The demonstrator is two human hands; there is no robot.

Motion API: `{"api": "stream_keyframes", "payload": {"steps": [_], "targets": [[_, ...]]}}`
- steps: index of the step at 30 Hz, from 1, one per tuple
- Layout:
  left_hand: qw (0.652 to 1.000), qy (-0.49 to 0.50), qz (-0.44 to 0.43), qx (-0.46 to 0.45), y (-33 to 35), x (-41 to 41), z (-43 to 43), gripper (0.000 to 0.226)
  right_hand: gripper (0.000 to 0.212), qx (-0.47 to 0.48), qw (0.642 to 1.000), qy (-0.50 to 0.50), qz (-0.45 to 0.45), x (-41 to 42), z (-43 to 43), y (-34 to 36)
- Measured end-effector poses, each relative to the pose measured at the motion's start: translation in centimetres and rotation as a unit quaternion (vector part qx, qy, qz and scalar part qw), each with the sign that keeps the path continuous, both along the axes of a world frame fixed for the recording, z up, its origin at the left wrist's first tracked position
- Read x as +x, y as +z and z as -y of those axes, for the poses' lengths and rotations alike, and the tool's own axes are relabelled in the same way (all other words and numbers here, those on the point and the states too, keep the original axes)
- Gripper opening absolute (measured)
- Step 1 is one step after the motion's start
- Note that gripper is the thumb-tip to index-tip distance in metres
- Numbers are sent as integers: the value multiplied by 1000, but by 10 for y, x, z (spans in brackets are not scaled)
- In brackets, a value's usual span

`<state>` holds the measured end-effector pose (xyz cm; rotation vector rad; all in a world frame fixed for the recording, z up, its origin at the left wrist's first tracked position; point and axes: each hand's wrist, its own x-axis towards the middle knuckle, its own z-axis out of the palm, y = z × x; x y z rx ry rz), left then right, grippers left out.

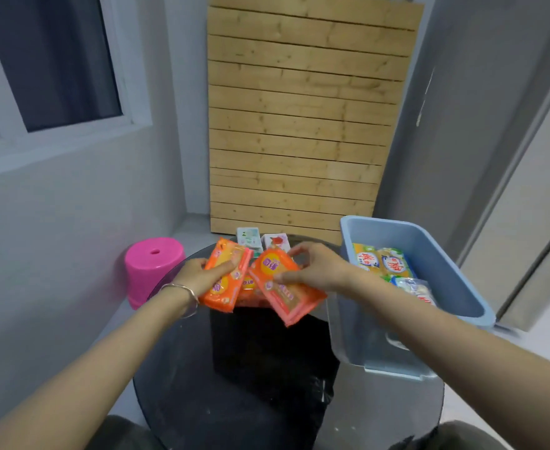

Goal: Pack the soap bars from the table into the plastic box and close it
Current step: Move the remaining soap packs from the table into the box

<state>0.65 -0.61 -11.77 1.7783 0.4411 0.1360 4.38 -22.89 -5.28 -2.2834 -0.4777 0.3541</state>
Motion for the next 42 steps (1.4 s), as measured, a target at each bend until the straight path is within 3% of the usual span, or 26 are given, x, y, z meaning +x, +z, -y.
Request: {"api": "stream_keyframes", "payload": {"steps": [6,12,16,23,26,29,32,34,38,42], "targets": [[992,-46,-2,-118,34,35,52,35,43,148,979,-133,-36,37,81,63],[980,-76,-11,-183,48,58,109,32,36,156,947,-258,-109,86,133,34],[972,-75,2,-221,50,71,129,11,35,129,938,-275,-167,104,139,3],[957,-81,27,-278,56,86,142,10,34,170,929,-261,-198,122,129,-19],[952,-102,30,-288,57,90,148,19,36,145,942,-241,-183,126,131,-23],[950,-123,35,-284,57,94,156,19,41,45,976,-195,-86,127,134,-14],[949,-149,50,-274,61,99,168,19,51,104,984,-141,24,122,141,13],[945,-166,57,-277,63,102,177,20,64,137,988,-52,54,112,146,33],[939,-210,46,-268,68,107,204,25,89,8,988,130,79,93,159,52],[945,-215,28,-244,68,111,228,31,111,-136,969,142,151,93,169,53]]}}
